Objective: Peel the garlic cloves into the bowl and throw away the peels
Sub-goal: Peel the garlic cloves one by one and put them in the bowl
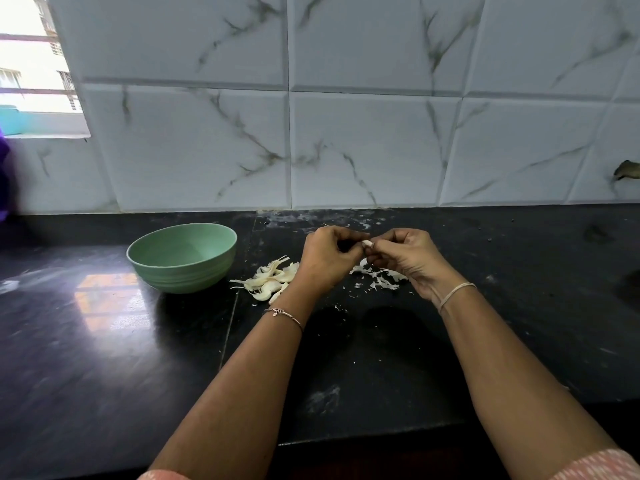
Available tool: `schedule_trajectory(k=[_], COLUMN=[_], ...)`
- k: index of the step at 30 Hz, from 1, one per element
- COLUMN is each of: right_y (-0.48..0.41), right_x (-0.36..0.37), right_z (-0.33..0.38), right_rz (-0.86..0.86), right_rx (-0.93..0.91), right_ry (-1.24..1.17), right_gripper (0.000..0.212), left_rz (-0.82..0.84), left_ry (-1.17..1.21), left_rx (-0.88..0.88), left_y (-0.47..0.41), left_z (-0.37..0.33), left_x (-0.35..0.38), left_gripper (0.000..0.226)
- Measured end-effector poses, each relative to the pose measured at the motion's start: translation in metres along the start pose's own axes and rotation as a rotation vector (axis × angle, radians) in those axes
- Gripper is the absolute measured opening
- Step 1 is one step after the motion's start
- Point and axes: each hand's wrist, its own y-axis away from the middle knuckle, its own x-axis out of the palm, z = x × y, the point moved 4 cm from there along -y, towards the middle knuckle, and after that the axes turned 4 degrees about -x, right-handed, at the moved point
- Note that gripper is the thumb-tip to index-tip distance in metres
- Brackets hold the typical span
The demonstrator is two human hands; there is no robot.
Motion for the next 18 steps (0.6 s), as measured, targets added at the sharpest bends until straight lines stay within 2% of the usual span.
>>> schedule_trajectory(k=[5, 12, 18], right_y=[0.0012, -0.0004, -0.0018], right_x=[0.0013, 0.0018, 0.0020], right_z=[0.0011, -0.0011, -0.0031], right_rz=[0.015, -0.006, 0.002], right_rx=[0.033, 0.055, 0.072], right_ry=[-0.071, -0.060, -0.107], right_gripper=[0.009, 0.024, 0.027], left_rz=[-0.016, 0.018, -0.024], left_ry=[0.007, -0.008, 0.027], left_rx=[0.008, 0.029, -0.005], left_y=[0.0014, 0.0044, 0.0058], left_z=[-0.0023, -0.0057, -0.0071], left_x=[-0.0018, -0.0005, -0.0034], left_gripper=[0.020, 0.019, 0.016])
